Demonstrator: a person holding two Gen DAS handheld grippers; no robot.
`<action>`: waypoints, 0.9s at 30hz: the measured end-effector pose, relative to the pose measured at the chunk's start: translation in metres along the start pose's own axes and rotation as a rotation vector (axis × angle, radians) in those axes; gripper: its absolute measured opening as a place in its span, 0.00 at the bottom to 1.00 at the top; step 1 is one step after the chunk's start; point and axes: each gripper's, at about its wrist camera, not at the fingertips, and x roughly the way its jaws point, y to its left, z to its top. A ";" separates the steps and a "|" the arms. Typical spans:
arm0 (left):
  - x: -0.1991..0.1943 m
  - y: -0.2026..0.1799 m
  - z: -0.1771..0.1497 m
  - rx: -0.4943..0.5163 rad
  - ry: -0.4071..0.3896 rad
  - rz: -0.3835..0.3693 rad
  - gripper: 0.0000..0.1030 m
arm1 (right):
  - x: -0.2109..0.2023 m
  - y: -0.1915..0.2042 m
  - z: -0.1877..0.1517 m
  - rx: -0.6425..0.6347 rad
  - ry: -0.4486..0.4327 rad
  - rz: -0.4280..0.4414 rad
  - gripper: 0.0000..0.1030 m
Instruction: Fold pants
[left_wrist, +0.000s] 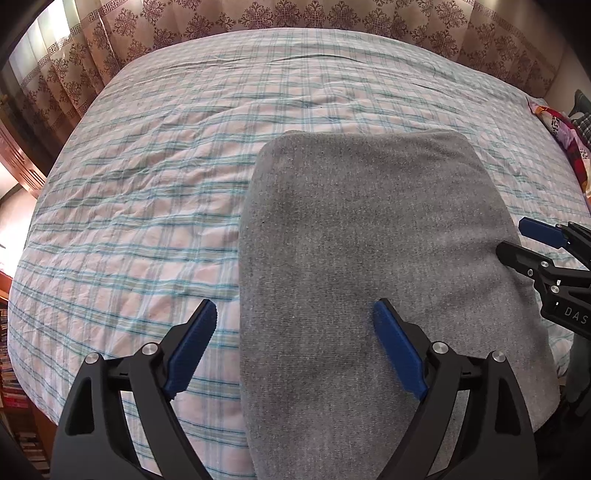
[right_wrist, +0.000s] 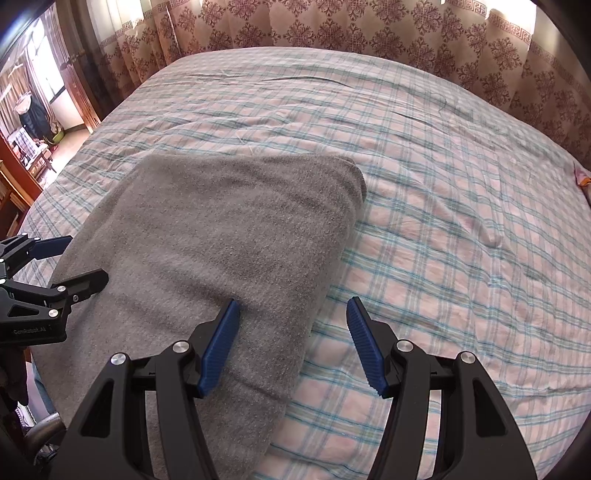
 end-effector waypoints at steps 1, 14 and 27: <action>0.001 0.000 0.000 0.003 0.001 0.001 0.86 | 0.000 0.000 0.000 0.001 0.001 0.001 0.59; 0.000 0.000 0.014 0.024 0.003 0.015 0.86 | 0.003 -0.002 0.001 0.011 0.016 0.016 0.59; 0.011 -0.003 0.031 0.047 0.008 0.028 0.86 | 0.011 -0.014 0.023 0.085 -0.005 0.044 0.59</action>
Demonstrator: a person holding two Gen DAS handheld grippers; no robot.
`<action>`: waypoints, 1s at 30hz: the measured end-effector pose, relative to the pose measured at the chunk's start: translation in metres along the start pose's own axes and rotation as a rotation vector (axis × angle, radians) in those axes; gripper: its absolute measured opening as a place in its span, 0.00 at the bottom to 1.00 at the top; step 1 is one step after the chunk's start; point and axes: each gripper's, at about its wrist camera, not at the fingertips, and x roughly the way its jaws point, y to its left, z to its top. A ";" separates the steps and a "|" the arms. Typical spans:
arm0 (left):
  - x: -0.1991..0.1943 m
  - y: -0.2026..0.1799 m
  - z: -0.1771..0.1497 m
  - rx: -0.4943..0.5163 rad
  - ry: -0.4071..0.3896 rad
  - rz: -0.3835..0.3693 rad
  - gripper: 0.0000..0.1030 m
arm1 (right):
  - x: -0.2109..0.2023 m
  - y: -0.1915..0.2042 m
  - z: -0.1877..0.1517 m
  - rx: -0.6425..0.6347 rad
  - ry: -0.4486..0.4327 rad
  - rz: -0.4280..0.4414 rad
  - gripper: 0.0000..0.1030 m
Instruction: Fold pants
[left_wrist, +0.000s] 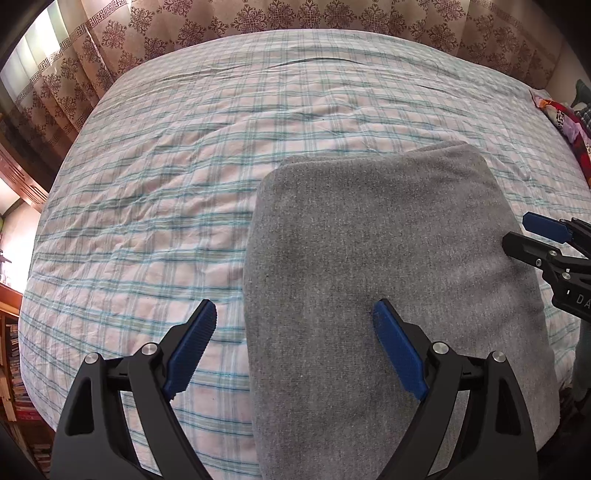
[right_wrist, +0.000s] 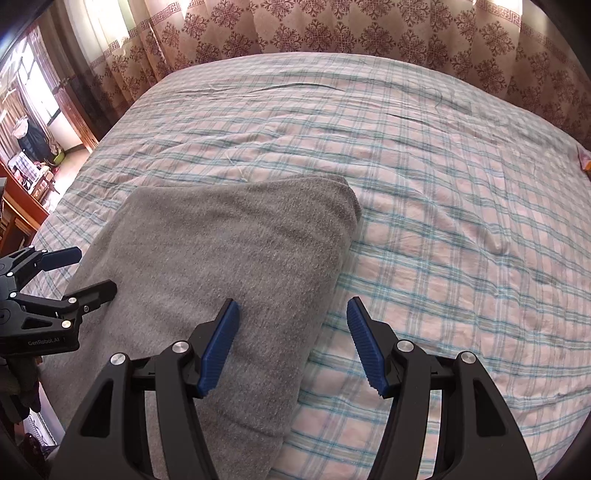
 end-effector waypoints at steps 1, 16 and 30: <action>0.002 -0.001 0.001 0.006 0.003 0.002 0.86 | 0.004 -0.001 0.003 0.011 0.007 0.007 0.59; 0.016 0.001 0.001 -0.005 0.015 0.004 0.91 | 0.040 -0.001 0.008 0.025 0.089 -0.015 0.66; 0.008 -0.005 0.002 0.035 -0.007 0.033 0.91 | 0.026 -0.010 0.014 0.103 0.060 0.026 0.66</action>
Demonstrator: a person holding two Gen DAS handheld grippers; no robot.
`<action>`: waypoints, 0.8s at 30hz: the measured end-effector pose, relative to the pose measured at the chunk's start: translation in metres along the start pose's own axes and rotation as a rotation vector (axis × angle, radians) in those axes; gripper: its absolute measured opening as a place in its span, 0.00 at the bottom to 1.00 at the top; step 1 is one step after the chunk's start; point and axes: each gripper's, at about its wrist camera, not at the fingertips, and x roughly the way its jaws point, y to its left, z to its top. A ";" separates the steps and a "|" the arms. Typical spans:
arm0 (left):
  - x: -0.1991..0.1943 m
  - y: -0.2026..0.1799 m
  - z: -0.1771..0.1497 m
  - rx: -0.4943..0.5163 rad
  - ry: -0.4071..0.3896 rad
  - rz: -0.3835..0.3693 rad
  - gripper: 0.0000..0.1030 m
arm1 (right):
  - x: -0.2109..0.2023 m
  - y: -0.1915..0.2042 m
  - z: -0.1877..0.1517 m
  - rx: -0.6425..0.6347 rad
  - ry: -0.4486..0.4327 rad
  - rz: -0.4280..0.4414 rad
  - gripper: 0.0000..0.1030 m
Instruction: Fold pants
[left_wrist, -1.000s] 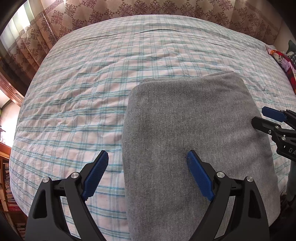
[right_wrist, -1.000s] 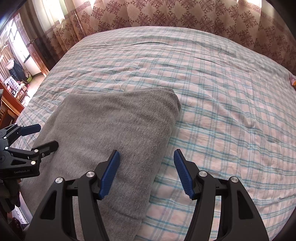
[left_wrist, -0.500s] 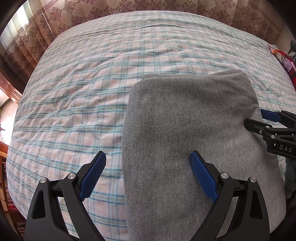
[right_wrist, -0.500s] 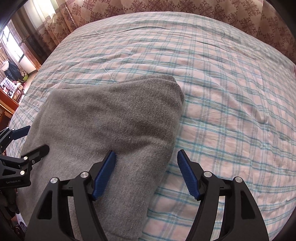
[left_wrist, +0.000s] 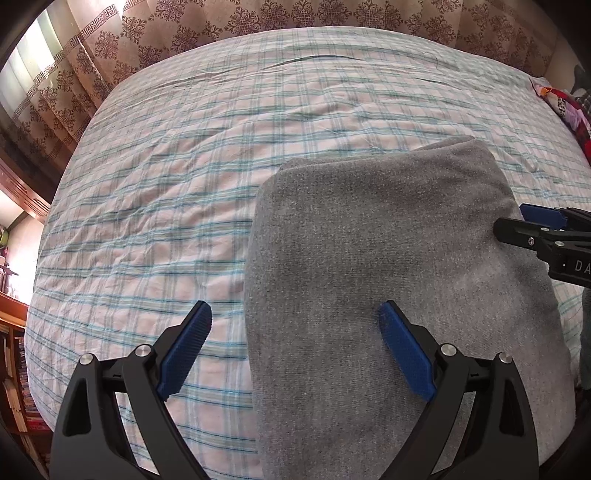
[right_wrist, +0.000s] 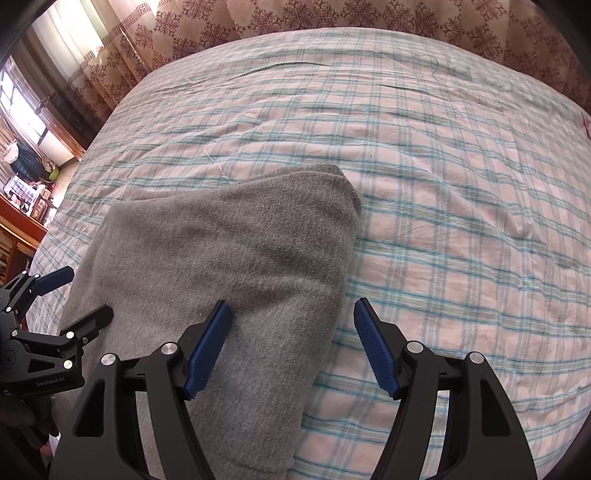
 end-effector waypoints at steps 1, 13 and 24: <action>-0.001 0.000 0.000 0.002 0.000 0.001 0.91 | -0.002 -0.001 0.002 0.012 -0.009 0.007 0.66; -0.002 -0.002 0.002 0.017 -0.004 0.024 0.91 | 0.005 -0.008 0.008 0.059 -0.008 0.036 0.67; 0.017 0.025 0.000 -0.116 0.043 -0.173 0.91 | 0.021 -0.007 0.003 0.067 0.027 0.080 0.70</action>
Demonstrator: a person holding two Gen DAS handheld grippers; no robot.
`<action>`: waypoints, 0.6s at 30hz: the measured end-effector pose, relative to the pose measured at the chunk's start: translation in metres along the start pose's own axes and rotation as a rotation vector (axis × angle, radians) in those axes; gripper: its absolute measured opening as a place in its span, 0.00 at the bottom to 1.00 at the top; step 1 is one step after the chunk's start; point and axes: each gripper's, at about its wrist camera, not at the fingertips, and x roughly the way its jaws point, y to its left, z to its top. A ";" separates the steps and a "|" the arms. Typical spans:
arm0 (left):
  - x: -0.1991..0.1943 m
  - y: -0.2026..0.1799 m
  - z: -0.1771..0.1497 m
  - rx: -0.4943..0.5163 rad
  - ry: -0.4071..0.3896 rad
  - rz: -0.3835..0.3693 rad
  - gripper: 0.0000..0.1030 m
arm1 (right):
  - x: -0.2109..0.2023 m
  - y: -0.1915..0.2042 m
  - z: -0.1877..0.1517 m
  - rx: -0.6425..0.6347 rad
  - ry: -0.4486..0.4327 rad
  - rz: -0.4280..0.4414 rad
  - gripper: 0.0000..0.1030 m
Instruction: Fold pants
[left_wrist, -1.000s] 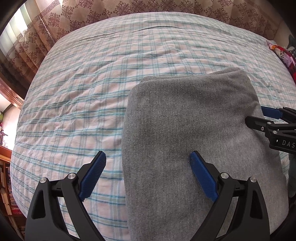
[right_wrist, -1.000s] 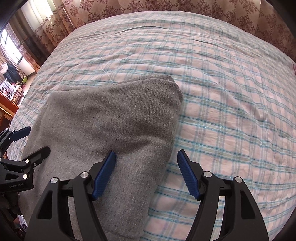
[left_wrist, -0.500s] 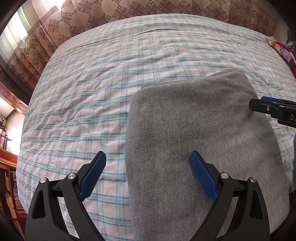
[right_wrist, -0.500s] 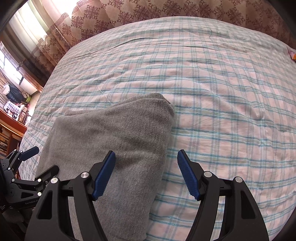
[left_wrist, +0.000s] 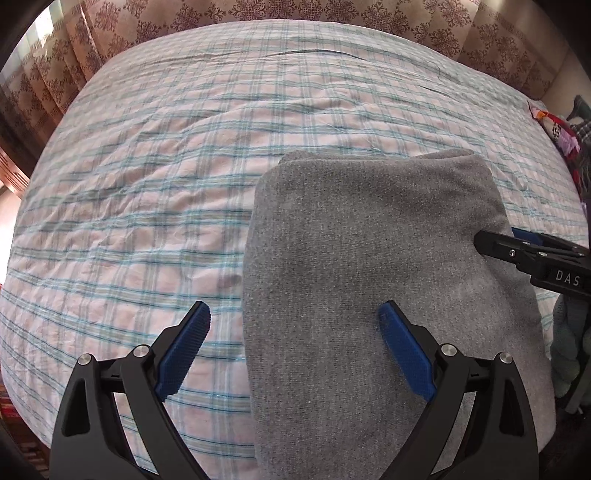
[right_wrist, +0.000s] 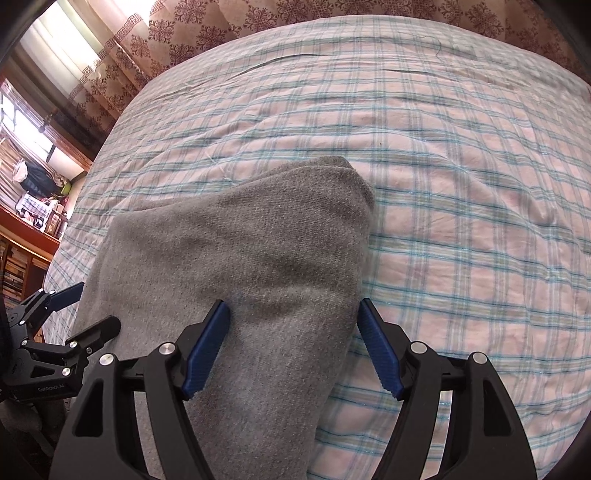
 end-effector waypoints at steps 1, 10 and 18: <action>0.004 0.009 -0.001 -0.043 0.016 -0.052 0.91 | 0.000 -0.002 0.000 0.011 0.004 0.009 0.71; 0.030 0.044 -0.010 -0.202 0.064 -0.312 0.93 | 0.003 -0.009 -0.007 0.061 0.032 0.054 0.74; 0.033 0.049 -0.009 -0.211 0.048 -0.374 0.90 | 0.012 -0.025 -0.015 0.143 0.070 0.163 0.75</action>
